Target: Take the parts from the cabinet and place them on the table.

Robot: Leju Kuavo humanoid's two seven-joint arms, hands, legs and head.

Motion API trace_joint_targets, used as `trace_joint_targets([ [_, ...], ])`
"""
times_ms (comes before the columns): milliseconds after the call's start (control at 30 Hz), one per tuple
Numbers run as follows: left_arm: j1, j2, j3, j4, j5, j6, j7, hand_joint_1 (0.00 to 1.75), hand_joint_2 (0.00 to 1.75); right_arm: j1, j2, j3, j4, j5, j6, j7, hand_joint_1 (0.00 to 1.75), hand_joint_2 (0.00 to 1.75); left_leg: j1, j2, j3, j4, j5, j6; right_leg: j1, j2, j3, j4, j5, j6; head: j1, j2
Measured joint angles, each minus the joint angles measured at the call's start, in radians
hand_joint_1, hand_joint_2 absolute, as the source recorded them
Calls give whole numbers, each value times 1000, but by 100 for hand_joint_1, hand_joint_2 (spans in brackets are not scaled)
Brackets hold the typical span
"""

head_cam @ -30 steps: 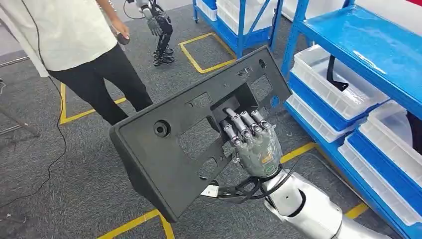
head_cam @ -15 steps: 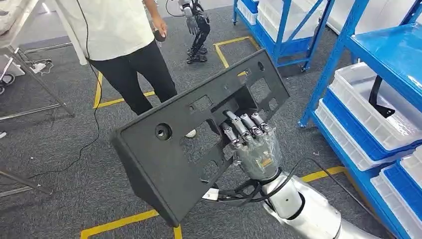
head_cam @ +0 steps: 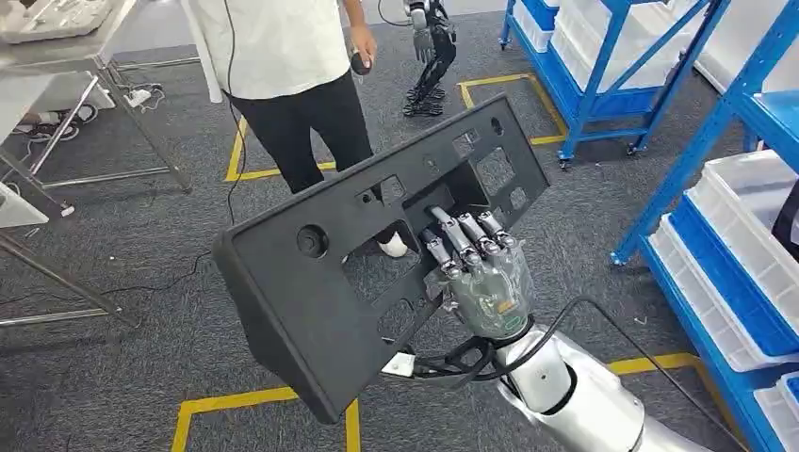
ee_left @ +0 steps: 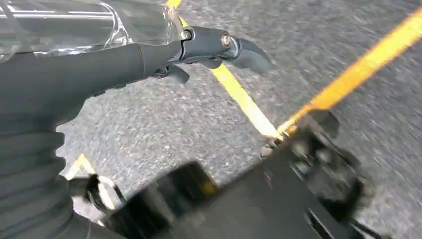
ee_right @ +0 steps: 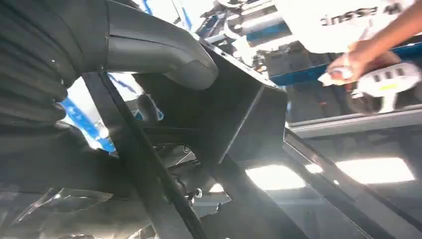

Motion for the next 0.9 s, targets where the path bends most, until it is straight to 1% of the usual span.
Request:
trace_joint_targets([
  [33,7,-1,0,-1,-2,-1,-1,0,175,4,-2,-4,1,-1,-1,3,175,175,14,-11,20,-18,13,1,-1,45,1,14,-7,1,1,0],
  [67,5,1,0,-1,-5,-1,0,0,175,4,-2,-4,1,0,-2,5,175,175,17,-22,25,-22,16,11,0,95,-17,55,-29,-1,0,0],
  [100,2,3,0,-1,-6,-4,0,0,175,4,-3,-5,1,0,-8,7,175,175,18,-31,27,-23,15,17,1,119,-54,125,-63,-3,1,0],
  [133,-2,3,0,-1,-6,-4,0,0,175,7,-4,-5,2,0,-8,7,175,175,18,-44,29,-23,14,17,1,128,-98,205,-97,-2,1,0],
  [167,-5,2,0,-2,-7,-7,0,0,175,12,-7,-5,3,-1,-8,7,175,175,18,-62,29,-23,13,19,3,132,-144,282,-120,2,1,0],
  [200,-4,1,0,-2,-8,-8,0,0,175,17,-8,-5,3,0,-8,7,175,175,18,-77,31,-22,11,18,4,132,-175,319,-118,4,1,0],
  [233,-2,0,0,-2,-8,-9,0,0,175,20,-9,-5,3,0,-8,7,175,175,19,-90,33,-22,10,16,3,132,-176,305,-95,5,1,0],
  [267,1,0,0,-2,-8,-9,0,0,175,21,-9,-5,3,0,-8,7,175,175,23,-108,37,-18,6,12,2,133,-152,235,-43,8,1,0],
  [300,2,0,0,-2,-8,-9,0,0,175,21,-9,-5,3,0,-8,7,175,175,27,-122,39,-12,0,6,0,137,-114,147,8,11,1,0],
  [333,1,0,0,-2,-8,-9,0,0,175,20,-10,-5,3,0,-8,7,175,175,31,-136,40,-1,-9,-2,-6,159,-72,53,56,17,1,0],
  [367,0,1,0,-2,-8,-9,0,0,175,21,-11,-5,3,0,-8,7,175,175,28,-146,31,12,-19,-12,-12,204,-53,18,49,23,1,0],
  [400,-2,2,0,-2,-10,-9,3,0,175,20,-8,-5,3,0,-9,7,175,175,29,-155,24,24,-26,-15,-9,187,-57,15,49,8,1,0],
  [467,-1,2,0,-2,-12,-10,4,0,175,21,-9,-5,3,0,-10,10,175,175,31,-167,19,17,-23,-18,-2,170,-58,16,46,-5,1,0],
  [500,1,2,0,-2,-14,-10,6,0,175,21,-8,-5,3,0,-10,11,175,175,34,-173,18,18,-25,-20,-2,161,-58,16,46,-13,1,0],
  [533,5,2,-1,-2,-15,-10,7,0,175,17,-7,-5,3,0,-10,12,175,175,38,-165,12,23,-36,-23,-5,150,-55,15,47,-18,1,0],
  [567,6,0,-1,-3,-18,-11,7,0,175,16,-6,-5,3,0,-10,11,175,175,35,-112,-1,60,-54,-30,-3,146,-52,14,44,-23,-1,0],
  [600,5,0,-1,-3,-18,-12,9,0,175,16,-3,-5,3,0,-11,12,175,175,40,-76,-40,139,-84,-39,-1,137,-49,14,42,-27,0,0],
  [633,1,0,-1,-3,-18,-15,9,0,175,16,-3,-5,3,0,-11,13,175,175,43,-59,-86,223,-113,-43,2,127,-48,14,40,-29,-1,0],
  [667,-5,0,0,-3,-19,-16,9,0,175,17,-3,-5,5,0,-11,15,175,175,44,-52,-132,299,-136,-45,5,113,-47,14,37,-30,-1,0],
  [700,-7,-1,0,-3,-19,-16,9,0,175,19,-3,-5,7,0,-11,17,175,175,43,-49,-164,350,-143,-43,8,101,-46,14,34,-30,-1,0],
  [733,-8,-2,0,-3,-19,-17,9,0,175,21,-3,-5,9,0,-12,19,175,175,43,-49,-167,344,-127,-39,10,88,-42,14,30,-32,-1,0],
  [767,-7,-2,0,-3,-20,-17,9,0,175,21,-3,-3,11,0,-13,19,175,175,40,-48,-144,293,-94,-32,12,78,-37,14,26,-32,-1,0],
  [800,-5,-2,0,-3,-22,-18,9,0,175,21,-3,-3,12,0,-14,21,175,175,34,-42,-100,203,-48,-23,13,67,-29,14,22,-32,-1,0],
  [833,-2,-2,0,-3,-22,-19,10,0,175,20,-3,-3,12,0,-15,23,175,175,23,-19,-51,108,-5,-12,13,57,-21,13,18,-32,-1,0],
  [867,0,-2,0,-3,-22,-19,10,0,175,19,-3,-3,12,0,-15,24,175,175,6,40,-15,32,12,0,13,48,-15,10,15,-31,-1,0],
  [900,-5,-2,0,-3,-23,-19,10,0,175,19,-3,-3,13,0,-16,24,175,175,-3,43,-10,16,-2,0,17,38,-15,10,11,-25,-1,0],
])
